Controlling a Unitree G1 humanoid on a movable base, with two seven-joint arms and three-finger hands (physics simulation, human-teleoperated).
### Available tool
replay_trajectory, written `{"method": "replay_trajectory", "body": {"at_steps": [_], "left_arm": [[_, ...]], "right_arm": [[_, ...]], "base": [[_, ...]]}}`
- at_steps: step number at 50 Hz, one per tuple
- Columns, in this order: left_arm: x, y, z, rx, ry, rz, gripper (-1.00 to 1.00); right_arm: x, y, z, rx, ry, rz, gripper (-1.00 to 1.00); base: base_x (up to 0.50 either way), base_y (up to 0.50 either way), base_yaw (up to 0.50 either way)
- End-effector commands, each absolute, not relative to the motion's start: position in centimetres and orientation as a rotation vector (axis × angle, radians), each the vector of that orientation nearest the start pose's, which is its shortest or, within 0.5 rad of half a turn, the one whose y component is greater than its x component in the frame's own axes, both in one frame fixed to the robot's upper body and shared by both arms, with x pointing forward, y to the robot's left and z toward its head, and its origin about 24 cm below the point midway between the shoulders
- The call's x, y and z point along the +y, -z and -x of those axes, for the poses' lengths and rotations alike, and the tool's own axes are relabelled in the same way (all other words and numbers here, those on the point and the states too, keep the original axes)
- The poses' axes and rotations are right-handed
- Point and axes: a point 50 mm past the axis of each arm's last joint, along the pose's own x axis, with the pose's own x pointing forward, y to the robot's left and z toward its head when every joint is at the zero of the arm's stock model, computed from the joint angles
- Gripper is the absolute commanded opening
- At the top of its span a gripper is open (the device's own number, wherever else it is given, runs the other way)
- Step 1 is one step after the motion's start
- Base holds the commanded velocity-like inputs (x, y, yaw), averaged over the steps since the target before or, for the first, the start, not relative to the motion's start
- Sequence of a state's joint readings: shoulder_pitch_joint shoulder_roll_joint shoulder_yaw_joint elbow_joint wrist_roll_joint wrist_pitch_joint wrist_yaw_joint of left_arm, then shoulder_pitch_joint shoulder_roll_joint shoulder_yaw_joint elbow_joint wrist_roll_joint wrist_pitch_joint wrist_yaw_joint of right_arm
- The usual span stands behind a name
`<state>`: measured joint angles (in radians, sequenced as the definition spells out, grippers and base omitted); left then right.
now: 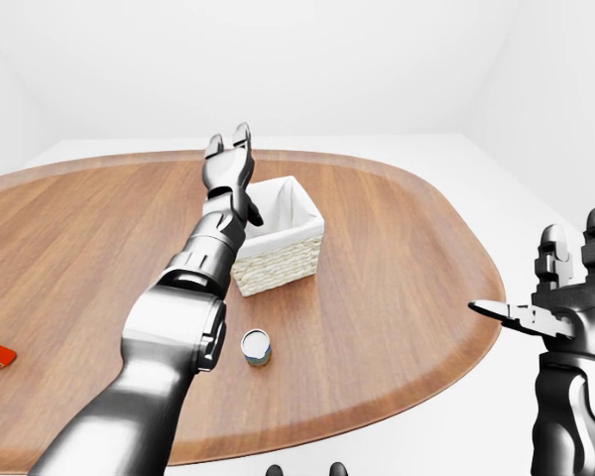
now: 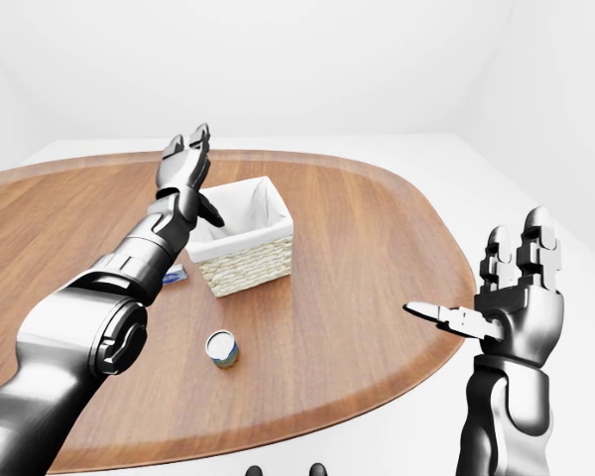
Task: Pick up the tomato sauce, and put it in the basket.
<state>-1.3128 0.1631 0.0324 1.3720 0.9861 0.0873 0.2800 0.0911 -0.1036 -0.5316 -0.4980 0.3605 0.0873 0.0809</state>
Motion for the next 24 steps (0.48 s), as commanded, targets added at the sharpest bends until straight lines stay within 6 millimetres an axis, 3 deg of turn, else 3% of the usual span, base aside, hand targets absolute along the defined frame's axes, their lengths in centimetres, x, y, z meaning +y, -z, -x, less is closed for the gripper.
{"method": "replay_trajectory", "body": {"at_steps": [1,24], "left_arm": [[13.07,-19.32,-43.02,-0.078,-0.181,-1.221,1.0],[13.3,-19.94,-43.09,-0.092,-0.195,-1.243,1.0]], "right_arm": [[-27.15,-14.22,-19.27,-0.417,0.335,-0.09,1.0],[-27.04,-14.07,-19.36,-0.409,0.333,-0.09,1.0]], "base": [[0.0,0.0,0.0],[0.0,0.0,0.0]]}}
